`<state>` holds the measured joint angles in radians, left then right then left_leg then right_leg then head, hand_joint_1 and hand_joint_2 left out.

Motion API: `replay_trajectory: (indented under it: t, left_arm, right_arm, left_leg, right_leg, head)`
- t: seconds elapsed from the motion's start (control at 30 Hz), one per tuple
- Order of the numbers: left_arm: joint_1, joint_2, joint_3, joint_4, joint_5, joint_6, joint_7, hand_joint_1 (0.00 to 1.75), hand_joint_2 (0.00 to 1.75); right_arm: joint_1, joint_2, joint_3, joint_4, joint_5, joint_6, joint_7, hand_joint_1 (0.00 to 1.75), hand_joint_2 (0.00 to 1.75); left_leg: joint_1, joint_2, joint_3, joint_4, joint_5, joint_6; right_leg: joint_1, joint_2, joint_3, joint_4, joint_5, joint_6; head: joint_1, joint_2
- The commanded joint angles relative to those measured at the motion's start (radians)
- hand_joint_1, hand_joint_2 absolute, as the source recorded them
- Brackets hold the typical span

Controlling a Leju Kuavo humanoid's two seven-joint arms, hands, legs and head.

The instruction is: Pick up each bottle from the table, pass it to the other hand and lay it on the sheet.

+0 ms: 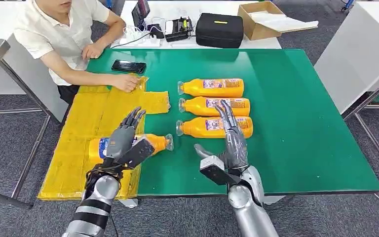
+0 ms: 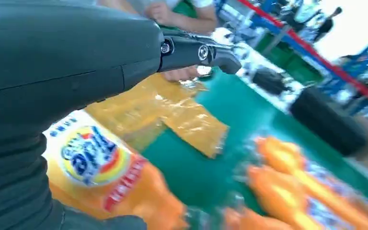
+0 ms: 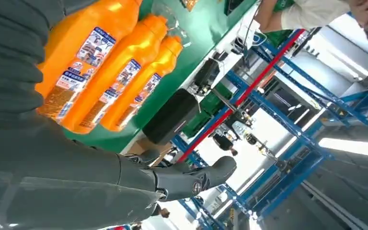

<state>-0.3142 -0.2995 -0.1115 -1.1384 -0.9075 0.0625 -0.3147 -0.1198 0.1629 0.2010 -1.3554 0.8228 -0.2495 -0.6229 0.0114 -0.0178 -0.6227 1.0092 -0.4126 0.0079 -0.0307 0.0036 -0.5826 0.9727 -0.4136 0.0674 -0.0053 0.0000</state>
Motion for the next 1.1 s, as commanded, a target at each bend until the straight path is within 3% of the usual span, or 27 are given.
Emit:
replay_trajectory:
  t: [0.03,0.17,0.2,0.23,0.3,0.43,0.6,0.73,1.0,1.1]
  left_arm:
    - [0.012,0.013,-0.095,-0.063,0.024,-0.022,-0.006,0.0,1.75]
    - [0.035,0.008,-0.141,-0.132,0.066,-0.016,-0.039,0.0,1.75]
    - [0.06,0.005,-0.162,-0.192,0.093,-0.017,-0.048,0.0,1.75]
    - [0.075,-0.003,-0.167,-0.219,0.142,-0.02,-0.054,0.0,1.75]
    - [0.117,-0.012,-0.184,-0.262,0.269,-0.079,-0.053,0.0,1.75]
    - [0.174,-0.016,-0.241,-0.23,0.424,-0.124,-0.055,0.0,1.75]
    - [0.18,-0.024,-0.249,-0.213,0.485,-0.172,-0.046,0.0,1.75]
    - [0.204,-0.021,-0.328,-0.197,0.515,-0.188,-0.057,0.0,1.75]
    - [0.227,-0.008,-0.308,-0.251,0.502,-0.135,-0.043,0.0,1.75]
    - [0.234,-0.011,-0.302,-0.25,0.508,-0.143,-0.039,0.0,1.75]
  right_arm:
    - [-0.007,-0.028,-0.012,0.005,0.001,-0.001,0.002,0.0,1.75]
    - [0.0,-0.037,-0.011,0.002,0.086,-0.058,0.04,0.0,1.75]
    - [-0.008,-0.067,0.011,0.021,0.241,-0.111,0.129,0.0,1.75]
    - [-0.024,-0.098,0.022,0.067,0.367,-0.068,0.257,0.0,1.75]
    - [-0.074,-0.14,0.03,0.201,0.502,-0.15,0.365,0.0,1.75]
    - [-0.145,-0.189,-0.03,0.374,0.506,-0.166,0.377,0.0,1.75]
    - [-0.149,-0.197,-0.05,0.388,0.528,-0.146,0.41,0.0,1.75]
    - [-0.197,-0.218,-0.065,0.511,0.558,-0.147,0.409,0.0,1.75]
    - [-0.12,-0.215,-0.021,0.466,0.603,-0.076,0.457,0.0,1.75]
    - [-0.132,-0.226,-0.025,0.467,0.613,0.003,0.503,0.0,1.75]
  left_leg:
    - [0.0,0.001,0.001,0.0,-0.001,0.0]
    - [0.0,0.001,0.002,0.0,-0.001,0.0]
    - [0.0,0.0,0.001,0.0,0.0,0.0]
    - [0.001,0.001,0.002,0.0,-0.002,0.0]
    - [0.0,0.001,0.002,0.001,-0.002,0.001]
    - [0.0,0.003,0.006,-0.002,-0.002,0.001]
    - [0.0,0.0,0.002,0.0,-0.001,0.001]
    - [0.0,0.0,0.003,-0.001,-0.001,0.001]
    - [0.0,-0.001,0.001,-0.001,-0.001,0.0]
    - [0.0,0.0,0.002,0.0,-0.002,0.0]
  right_leg:
    - [0.001,-0.001,0.002,0.0,-0.001,-0.003]
    - [0.001,-0.001,0.002,0.0,-0.001,-0.003]
    - [0.001,-0.001,0.001,0.0,0.0,-0.002]
    - [0.001,-0.001,0.003,0.0,-0.001,-0.004]
    - [0.001,-0.001,0.003,0.0,-0.002,-0.003]
    - [0.001,0.001,0.007,-0.005,0.0,-0.003]
    - [0.0,-0.001,0.003,-0.002,0.0,-0.003]
    - [0.0,-0.002,0.005,-0.003,-0.001,-0.003]
    - [0.001,-0.003,0.003,-0.002,-0.001,-0.002]
    - [0.001,-0.002,0.003,-0.001,-0.001,-0.003]
  head:
    - [0.0,0.0]
    - [0.0,0.0]
    - [0.0,0.0]
    - [0.0,0.0]
    - [0.0,0.0]
    - [0.0,0.0]
    - [0.0,0.0]
    - [-0.001,0.0]
    - [0.0,0.0]
    - [-0.001,0.0]
